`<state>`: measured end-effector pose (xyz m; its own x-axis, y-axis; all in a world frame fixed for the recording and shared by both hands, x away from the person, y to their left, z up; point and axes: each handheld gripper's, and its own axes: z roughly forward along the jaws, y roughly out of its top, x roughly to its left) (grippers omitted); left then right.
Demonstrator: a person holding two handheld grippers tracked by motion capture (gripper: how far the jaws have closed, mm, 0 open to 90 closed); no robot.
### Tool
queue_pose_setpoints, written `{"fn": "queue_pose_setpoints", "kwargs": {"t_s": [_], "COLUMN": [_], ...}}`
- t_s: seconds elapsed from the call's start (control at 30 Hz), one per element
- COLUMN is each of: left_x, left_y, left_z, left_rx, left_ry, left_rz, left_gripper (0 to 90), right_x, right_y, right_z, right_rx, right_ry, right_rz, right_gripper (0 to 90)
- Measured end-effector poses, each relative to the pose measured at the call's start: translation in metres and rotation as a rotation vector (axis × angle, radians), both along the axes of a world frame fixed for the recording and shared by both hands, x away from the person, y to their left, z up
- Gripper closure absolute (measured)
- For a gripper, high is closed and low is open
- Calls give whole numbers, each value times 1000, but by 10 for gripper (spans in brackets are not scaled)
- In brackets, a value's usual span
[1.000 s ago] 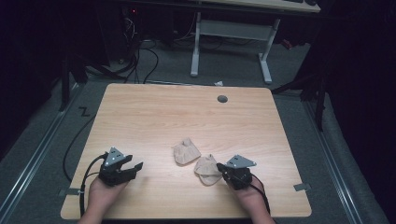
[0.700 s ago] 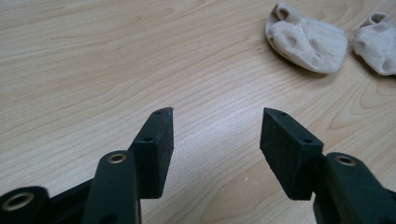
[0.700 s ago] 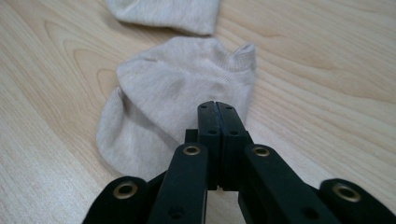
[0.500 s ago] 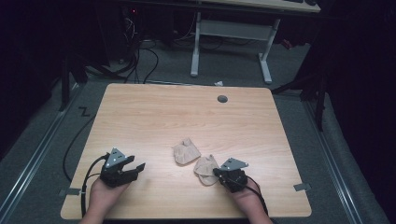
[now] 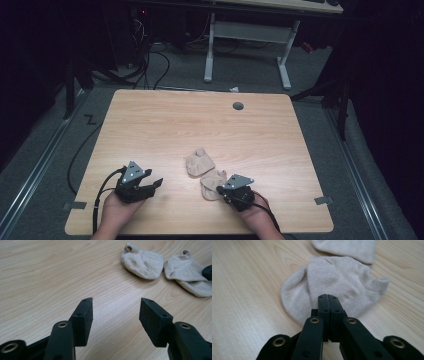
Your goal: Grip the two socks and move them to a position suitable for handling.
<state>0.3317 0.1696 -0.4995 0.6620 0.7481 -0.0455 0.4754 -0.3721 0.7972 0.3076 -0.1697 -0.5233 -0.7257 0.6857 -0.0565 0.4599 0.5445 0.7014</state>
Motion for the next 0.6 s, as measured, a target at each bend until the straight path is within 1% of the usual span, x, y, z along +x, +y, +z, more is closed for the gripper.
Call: {"fn": "queue_pose_setpoints", "kwargs": {"t_s": [0.1, 0.13, 0.27, 0.43, 0.5, 0.6], "left_x": [0, -1, 0, 0, 0, 1], "left_y": [-2, -2, -1, 0, 0, 1], "left_z": [-1, -1, -1, 0, 0, 0], "left_rx": [9, 9, 6, 1, 2, 6], "left_ry": [2, 2, 1, -1, -2, 1], "left_rz": [-9, -9, -3, -1, 0, 1], "left_gripper": [448, 448, 448, 448, 448, 448], "right_x": [-3, -4, -9, -11, -12, -12], "right_y": [8, 12, 21, 26, 26, 30], "right_z": [0, 0, 0, 2, 7, 15], "right_rx": [-5, -9, -12, -17, 0, 44], "right_ry": [-2, -4, -9, -16, -33, -56], "right_rz": [29, 46, 82, 85, 72, 63], "right_gripper": [898, 898, 898, 873, 861, 833]}}
